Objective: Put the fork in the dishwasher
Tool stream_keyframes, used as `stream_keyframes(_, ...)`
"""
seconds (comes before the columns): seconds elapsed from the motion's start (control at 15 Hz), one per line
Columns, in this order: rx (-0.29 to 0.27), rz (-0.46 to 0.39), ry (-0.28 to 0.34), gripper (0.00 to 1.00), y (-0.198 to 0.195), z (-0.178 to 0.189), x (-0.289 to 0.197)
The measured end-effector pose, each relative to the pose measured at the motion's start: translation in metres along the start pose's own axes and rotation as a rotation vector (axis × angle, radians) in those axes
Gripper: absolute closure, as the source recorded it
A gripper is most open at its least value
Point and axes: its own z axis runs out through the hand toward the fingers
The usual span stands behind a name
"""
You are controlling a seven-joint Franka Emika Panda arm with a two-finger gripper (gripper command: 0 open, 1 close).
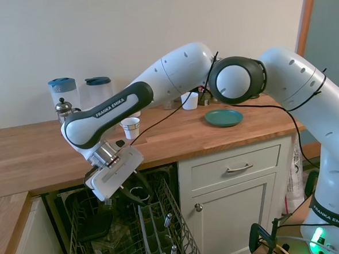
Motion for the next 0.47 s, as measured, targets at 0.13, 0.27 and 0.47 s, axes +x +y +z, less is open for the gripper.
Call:
stream_keyframes(0.13, 0.039, 0.004, 0.024, 0.00, 0.017, -0.026, -0.009)
stream_keyframes(0.27, 0.080, 0.013, 0.053, 0.00, 0.041, -0.053, -0.023)
stream_keyframes(0.47, 0.129, 0.026, 0.096, 0.00, 0.082, -0.083, -0.048)
